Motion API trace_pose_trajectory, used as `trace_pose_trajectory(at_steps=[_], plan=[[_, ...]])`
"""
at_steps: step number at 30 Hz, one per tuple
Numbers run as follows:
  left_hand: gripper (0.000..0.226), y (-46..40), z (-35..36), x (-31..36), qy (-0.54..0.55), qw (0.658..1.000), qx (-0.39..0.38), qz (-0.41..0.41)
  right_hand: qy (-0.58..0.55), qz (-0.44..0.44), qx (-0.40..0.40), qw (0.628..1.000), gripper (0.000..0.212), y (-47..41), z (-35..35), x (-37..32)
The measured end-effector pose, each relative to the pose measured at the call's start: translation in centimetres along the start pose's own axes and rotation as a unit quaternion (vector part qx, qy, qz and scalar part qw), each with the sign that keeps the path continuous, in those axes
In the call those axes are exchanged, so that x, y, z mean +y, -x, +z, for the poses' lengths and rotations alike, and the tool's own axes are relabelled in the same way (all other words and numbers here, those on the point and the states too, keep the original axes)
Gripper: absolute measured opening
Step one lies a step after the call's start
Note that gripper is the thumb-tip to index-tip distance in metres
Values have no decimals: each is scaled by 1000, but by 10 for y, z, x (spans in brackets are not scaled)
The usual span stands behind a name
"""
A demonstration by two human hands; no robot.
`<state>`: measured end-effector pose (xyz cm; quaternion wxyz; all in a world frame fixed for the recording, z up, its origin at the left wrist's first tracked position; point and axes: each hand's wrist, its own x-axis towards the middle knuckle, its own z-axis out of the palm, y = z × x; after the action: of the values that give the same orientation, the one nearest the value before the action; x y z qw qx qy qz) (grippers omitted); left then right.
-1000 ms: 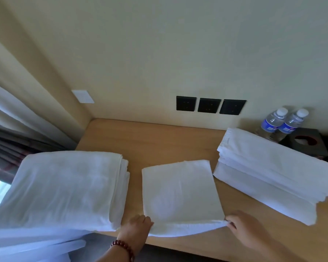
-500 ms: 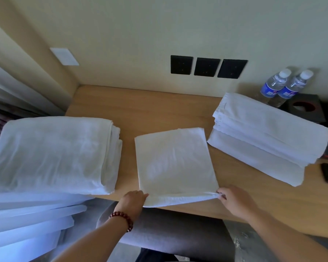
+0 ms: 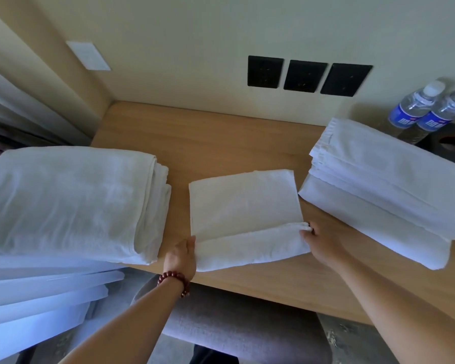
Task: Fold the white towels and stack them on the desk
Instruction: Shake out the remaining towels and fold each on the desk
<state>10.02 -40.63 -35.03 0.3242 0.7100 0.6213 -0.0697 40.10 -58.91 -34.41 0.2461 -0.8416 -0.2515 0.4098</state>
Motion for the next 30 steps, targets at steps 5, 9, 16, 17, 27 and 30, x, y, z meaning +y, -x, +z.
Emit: trace_pose_trajectory(at_steps=[5,9,16,17,27,30], plan=[[56,-25,3,17,131,988,0,-84,19,16,47,999,19,-25,15,4],[58,-30,8,22,105,991,24,-78,37,19,82,996,23,-34,23,11],[67,-23,14,13,-77,992,77,-62,78,-10,129,989,23,-30,29,8],[63,-22,13,14,-78,991,89,-62,82,-13,136,987,23,-29,30,8],[41,-20,17,10,-86,959,238,131,194,-140,271,932,12,-19,34,2],[41,-8,27,20,-118,937,226,239,284,-273,238,888,27,-14,52,1]])
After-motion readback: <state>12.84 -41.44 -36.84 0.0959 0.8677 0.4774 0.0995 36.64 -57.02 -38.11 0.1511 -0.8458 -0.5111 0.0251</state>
